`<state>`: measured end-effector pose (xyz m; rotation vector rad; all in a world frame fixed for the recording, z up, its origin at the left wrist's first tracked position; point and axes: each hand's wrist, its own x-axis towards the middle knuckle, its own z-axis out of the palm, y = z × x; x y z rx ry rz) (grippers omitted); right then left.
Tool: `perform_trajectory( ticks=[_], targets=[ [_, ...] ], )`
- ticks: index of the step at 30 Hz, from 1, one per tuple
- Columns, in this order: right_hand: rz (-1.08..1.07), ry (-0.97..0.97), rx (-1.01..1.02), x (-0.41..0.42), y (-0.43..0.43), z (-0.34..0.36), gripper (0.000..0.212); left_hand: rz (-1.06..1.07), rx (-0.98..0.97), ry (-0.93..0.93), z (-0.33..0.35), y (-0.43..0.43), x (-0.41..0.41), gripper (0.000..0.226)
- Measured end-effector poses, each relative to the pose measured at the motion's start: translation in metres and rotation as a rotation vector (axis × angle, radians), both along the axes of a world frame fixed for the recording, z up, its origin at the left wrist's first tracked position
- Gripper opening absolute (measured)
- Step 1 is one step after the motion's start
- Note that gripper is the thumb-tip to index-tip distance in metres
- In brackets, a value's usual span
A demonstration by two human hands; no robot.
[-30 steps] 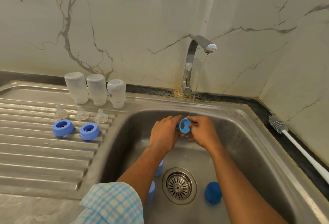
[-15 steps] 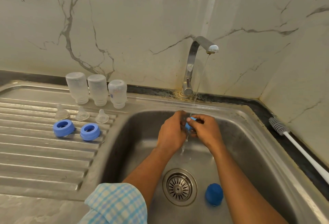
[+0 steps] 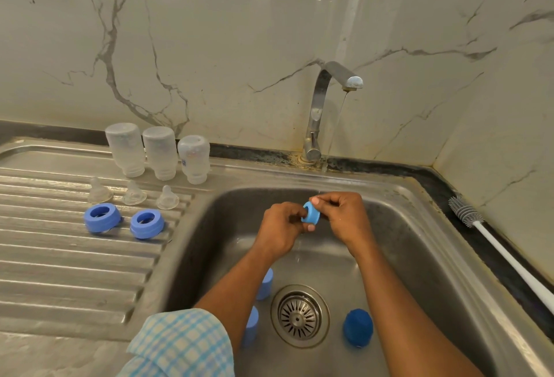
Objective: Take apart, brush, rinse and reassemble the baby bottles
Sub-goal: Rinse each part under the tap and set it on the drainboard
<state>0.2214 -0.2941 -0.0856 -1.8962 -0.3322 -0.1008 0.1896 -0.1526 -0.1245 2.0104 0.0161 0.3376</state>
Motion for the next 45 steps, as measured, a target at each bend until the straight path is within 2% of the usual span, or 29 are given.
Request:
perform_trajectory(
  ticks=[4, 8, 13, 16, 20, 22, 24, 27, 31, 34, 37, 40, 45],
  targets=[
    [-0.027, 0.028, 0.009, 0.000, 0.000, -0.001, 0.017, -0.022, 0.024, -0.018, -0.001, -0.002, 0.001, 0.026],
    [0.111, 0.182, 0.067, -0.004, 0.006, -0.002, 0.033, -0.001, -0.024, -0.047, 0.000, 0.000, 0.000, 0.016],
    [-0.016, 0.082, 0.054, 0.000, -0.001, -0.002, 0.006, -0.080, -0.084, -0.030, 0.000, 0.000, 0.000, 0.028],
    [-0.086, 0.051, 0.058, 0.001, -0.006, 0.000, 0.008, -0.104, -0.091, -0.002, 0.001, -0.005, 0.000, 0.035],
    [-0.028, 0.213, 0.131, -0.002, -0.003, 0.003, 0.008, -0.061, -0.159, -0.004, 0.001, -0.004, 0.002, 0.037],
    [0.012, 0.295, 0.149, -0.005, 0.000, 0.002, 0.014, -0.017, -0.123, -0.005, 0.002, -0.005, 0.003, 0.036],
    [0.013, 0.258, 0.137, -0.004, 0.001, 0.000, 0.014, 0.015, -0.035, -0.004, 0.005, -0.009, 0.003, 0.034],
    [-0.013, 0.178, 0.122, -0.004, 0.001, 0.000, 0.013, 0.068, -0.019, -0.009, 0.008, -0.014, 0.003, 0.037],
    [0.014, 0.218, 0.134, -0.006, 0.005, 0.001, 0.015, 0.061, -0.120, -0.046, 0.012, -0.010, 0.000, 0.016],
    [-0.003, 0.234, 0.108, -0.006, 0.008, 0.005, 0.013, 0.014, -0.184, -0.050, 0.012, -0.006, -0.003, 0.023],
    [-0.079, 0.175, 0.037, -0.004, 0.009, 0.005, 0.009, -0.053, -0.153, -0.070, 0.010, -0.006, -0.003, 0.026],
    [-0.146, 0.130, -0.026, -0.001, 0.006, 0.004, 0.014, -0.089, -0.119, -0.090, 0.009, -0.009, -0.003, 0.025],
    [0.021, 0.348, 0.122, -0.005, 0.009, 0.003, 0.018, -0.049, -0.104, -0.115, 0.004, -0.001, 0.000, 0.027]
  ],
)
